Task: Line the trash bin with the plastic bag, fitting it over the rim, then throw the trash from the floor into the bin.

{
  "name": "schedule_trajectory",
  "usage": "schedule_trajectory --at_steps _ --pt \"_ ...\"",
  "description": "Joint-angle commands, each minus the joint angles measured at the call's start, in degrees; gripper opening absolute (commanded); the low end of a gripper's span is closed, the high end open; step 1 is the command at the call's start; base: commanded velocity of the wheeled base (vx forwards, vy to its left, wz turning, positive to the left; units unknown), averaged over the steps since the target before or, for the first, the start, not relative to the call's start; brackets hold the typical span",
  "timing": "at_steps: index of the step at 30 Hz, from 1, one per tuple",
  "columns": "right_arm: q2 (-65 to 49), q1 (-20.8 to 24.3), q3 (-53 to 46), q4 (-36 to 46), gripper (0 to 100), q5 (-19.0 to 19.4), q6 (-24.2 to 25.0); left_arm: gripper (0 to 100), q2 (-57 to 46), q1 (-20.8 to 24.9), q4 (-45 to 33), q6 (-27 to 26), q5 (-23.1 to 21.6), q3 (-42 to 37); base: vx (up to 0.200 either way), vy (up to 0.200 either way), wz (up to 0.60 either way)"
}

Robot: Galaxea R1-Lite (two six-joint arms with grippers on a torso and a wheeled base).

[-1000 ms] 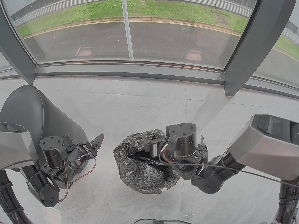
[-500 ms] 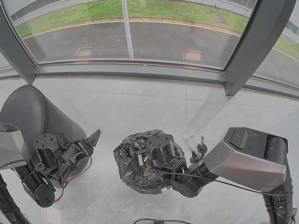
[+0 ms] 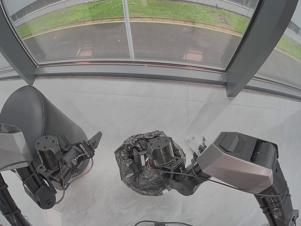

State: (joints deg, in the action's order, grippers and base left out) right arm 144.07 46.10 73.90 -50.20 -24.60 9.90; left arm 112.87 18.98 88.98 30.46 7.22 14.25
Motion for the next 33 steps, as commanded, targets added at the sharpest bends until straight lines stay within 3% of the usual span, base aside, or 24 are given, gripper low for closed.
schedule_trajectory --at_steps 1,16,24,27,33 --pt "1.65 -0.75 1.95 0.02 100 -0.1 -0.23 100 0.77 0.0 0.05 0.12 -0.01 -0.01 0.0 0.0 0.0" --pt "0.25 -2.34 2.92 -0.34 100 -0.98 -1.72 100 0.42 0.09 0.14 0.47 0.08 -0.54 0.0 0.0 0.0" --pt "-8.37 2.32 -5.26 -0.69 100 -1.06 -1.9 100 -0.99 0.53 0.14 0.39 0.08 -1.24 0.0 0.0 0.0" --pt "-10.47 5.93 -10.71 -1.13 100 -3.35 -2.25 100 -1.43 0.53 0.14 0.39 0.08 -1.59 0.0 0.0 0.0" --pt "-15.75 7.95 -19.06 -1.13 100 -3.88 -2.34 100 -1.78 0.53 0.14 0.47 0.08 -2.39 0.0 0.0 0.0"
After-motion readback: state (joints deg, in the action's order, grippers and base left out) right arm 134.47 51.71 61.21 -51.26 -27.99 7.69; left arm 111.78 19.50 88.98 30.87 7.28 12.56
